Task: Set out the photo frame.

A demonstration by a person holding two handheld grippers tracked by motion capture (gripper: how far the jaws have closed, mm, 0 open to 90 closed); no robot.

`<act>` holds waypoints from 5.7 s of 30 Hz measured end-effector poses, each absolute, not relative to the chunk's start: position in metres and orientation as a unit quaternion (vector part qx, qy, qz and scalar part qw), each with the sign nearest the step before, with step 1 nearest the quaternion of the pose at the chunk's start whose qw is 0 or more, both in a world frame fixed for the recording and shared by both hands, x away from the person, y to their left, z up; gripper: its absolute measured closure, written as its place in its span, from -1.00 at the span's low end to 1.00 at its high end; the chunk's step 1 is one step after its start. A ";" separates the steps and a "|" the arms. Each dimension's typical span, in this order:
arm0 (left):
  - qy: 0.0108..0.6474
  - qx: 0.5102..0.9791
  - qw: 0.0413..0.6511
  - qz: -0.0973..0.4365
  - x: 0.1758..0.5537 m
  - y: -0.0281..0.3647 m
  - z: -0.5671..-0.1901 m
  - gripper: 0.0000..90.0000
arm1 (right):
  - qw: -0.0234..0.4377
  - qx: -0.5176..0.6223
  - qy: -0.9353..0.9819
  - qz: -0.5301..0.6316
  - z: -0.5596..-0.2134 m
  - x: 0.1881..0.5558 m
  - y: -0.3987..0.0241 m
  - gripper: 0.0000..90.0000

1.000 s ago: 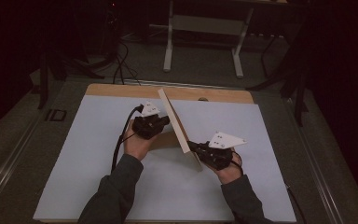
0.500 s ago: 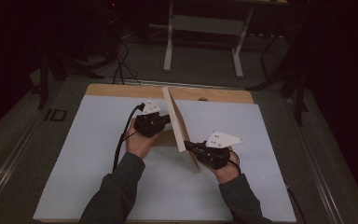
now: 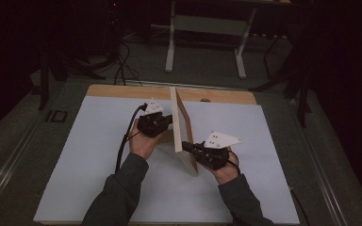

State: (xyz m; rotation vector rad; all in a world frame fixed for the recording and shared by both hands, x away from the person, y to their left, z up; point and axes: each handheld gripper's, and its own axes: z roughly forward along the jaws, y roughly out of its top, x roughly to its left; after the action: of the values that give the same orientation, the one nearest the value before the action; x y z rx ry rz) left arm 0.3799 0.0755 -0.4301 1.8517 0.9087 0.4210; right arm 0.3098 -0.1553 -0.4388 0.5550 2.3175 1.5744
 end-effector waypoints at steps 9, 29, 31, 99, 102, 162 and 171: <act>0.376 0.763 0.499 0.165 0.386 0.073 -0.430 1.00 | 0.139 0.192 0.802 0.548 -0.439 0.312 -0.150 0.99; 0.389 0.750 0.512 0.154 0.399 0.070 -0.434 1.00 | 0.137 0.202 0.799 0.550 -0.441 0.320 -0.140 0.99; 0.391 0.748 0.515 0.150 0.401 0.071 -0.435 1.00 | 0.135 0.204 0.799 0.550 -0.442 0.322 -0.137 0.99; 0.387 0.737 0.535 0.144 0.379 0.110 -0.424 0.69 | 0.148 0.227 0.799 0.537 -0.444 0.328 -0.159 0.85; 0.384 0.738 0.536 0.145 0.377 0.111 -0.423 0.69 | 0.149 0.228 0.799 0.536 -0.445 0.328 -0.160 0.85; 0.359 0.756 0.535 0.113 0.304 0.144 -0.436 0.31 | 0.153 0.263 0.802 0.514 -0.458 0.337 -0.186 0.82; 0.344 0.762 0.539 0.104 0.288 0.138 -0.436 0.11 | 0.154 0.264 0.802 0.514 -0.459 0.337 -0.185 0.80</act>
State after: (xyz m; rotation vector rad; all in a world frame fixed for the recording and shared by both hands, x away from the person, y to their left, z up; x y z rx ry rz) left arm 0.2880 0.1378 -0.4360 1.8113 0.8190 0.2466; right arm 0.3374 -0.1852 -0.4589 0.7574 2.2977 1.4728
